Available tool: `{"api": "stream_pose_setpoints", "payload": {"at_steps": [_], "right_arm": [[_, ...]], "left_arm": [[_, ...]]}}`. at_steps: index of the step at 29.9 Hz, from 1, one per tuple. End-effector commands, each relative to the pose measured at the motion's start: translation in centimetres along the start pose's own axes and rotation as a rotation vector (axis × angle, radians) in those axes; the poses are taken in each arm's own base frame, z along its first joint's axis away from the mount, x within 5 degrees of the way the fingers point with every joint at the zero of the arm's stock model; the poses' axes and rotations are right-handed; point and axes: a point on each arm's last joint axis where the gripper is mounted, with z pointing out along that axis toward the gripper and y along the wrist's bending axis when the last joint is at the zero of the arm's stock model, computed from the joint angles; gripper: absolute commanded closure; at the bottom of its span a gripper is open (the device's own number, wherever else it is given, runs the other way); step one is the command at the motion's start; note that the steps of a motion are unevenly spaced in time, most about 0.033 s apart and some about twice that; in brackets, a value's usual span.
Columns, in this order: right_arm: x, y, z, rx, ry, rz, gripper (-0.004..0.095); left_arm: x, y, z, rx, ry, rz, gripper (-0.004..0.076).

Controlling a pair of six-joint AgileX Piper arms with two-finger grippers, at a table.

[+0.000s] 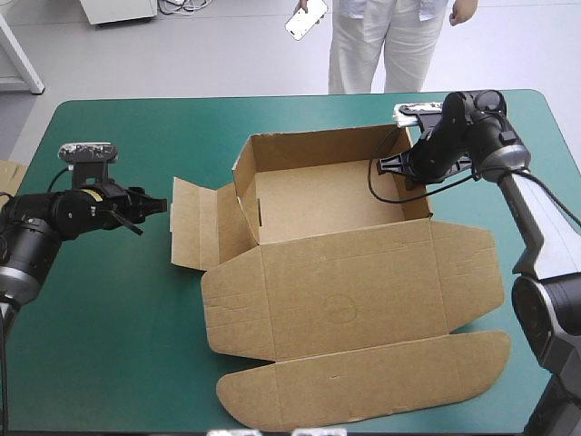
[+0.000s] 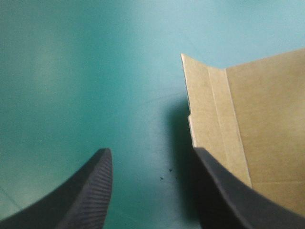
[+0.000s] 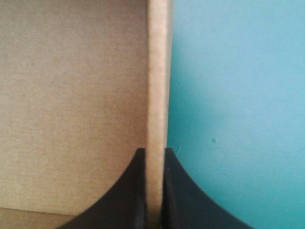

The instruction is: Fold the box

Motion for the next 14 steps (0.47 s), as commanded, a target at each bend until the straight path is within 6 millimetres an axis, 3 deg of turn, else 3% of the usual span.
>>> {"api": "stream_pose_setpoints", "payload": {"at_steps": [1,9,14], "right_arm": [[-0.1,0.6,-5.1,-0.035,-0.125,-0.01,0.0927],[-0.7,0.7,-7.4,-0.082,-0.202,0.018,0.0927],[-0.6,-0.7,-9.0,-0.095,-0.244,0.058,0.0927]], "left_arm": [[0.1,0.4,0.2,0.011,-0.097,-0.07,0.0357],[1.2,1.3,1.1,0.001,-0.098,-0.129,0.0357],[0.8,1.3,1.0,0.011,-0.144,-0.155,0.0357]]}}
